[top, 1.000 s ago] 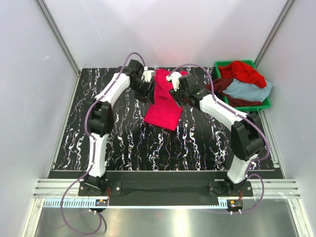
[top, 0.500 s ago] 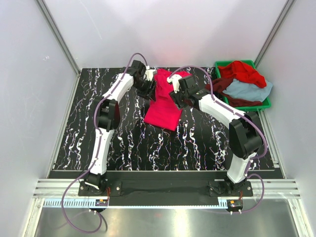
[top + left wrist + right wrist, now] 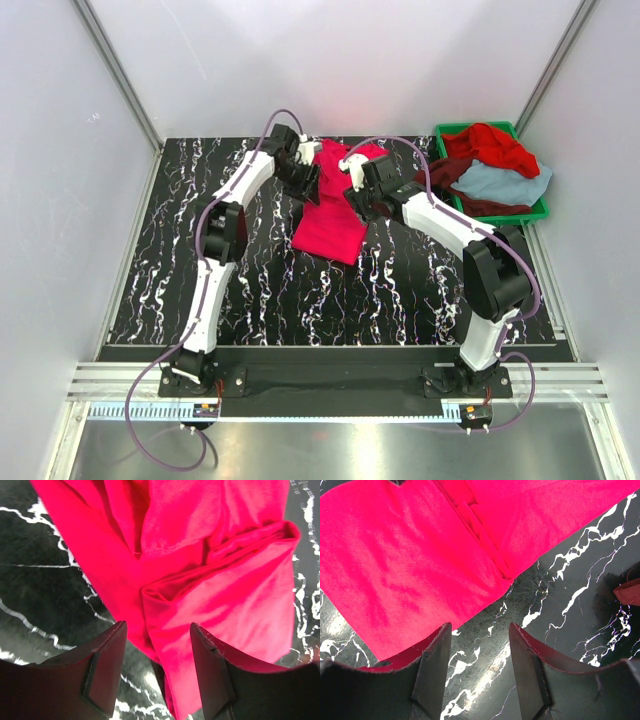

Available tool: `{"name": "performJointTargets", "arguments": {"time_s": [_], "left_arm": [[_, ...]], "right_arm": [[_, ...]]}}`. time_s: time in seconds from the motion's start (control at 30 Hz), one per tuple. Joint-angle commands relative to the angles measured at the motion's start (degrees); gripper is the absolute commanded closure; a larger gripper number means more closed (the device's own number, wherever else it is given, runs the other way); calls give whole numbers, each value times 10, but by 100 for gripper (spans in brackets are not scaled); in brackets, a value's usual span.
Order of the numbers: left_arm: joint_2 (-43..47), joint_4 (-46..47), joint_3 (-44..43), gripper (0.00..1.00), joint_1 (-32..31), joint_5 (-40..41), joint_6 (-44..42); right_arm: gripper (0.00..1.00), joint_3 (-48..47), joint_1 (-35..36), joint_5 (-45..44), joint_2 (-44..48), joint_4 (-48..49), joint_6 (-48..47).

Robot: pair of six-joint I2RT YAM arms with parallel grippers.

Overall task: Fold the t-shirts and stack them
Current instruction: Fold the tshirt

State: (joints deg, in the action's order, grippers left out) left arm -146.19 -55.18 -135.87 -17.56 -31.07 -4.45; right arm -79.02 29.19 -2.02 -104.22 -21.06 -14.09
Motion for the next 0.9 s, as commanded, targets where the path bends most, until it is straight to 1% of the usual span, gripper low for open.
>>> {"name": "performJointTargets", "arguments": {"time_s": [0.0,0.27,0.53,0.6,0.67,0.77,0.87], "left_arm": [[-18,17,-29,43,-3,-16,-4],[-30,22,-35,60,-7,-23,-6],[-30,24,-35,64,-9,-29,-4],[-32,24,-34,69,-10,-30,-5],[-32,23,-35,77,-12,-33,-7],[-26,23,-34,100,-13,-29,-7],[-14,24,-34,100,-12,-23,-5]], "right_arm": [[43,-1,-3,4,-3,5,1],[43,-1,-4,6,-11,6,5],[43,-10,-4,4,-19,7,5],[44,-10,-4,3,-19,8,3],[44,-7,-3,2,-19,8,1],[44,-5,-4,2,-18,8,1],[43,-6,-4,1,-17,11,0]]}}
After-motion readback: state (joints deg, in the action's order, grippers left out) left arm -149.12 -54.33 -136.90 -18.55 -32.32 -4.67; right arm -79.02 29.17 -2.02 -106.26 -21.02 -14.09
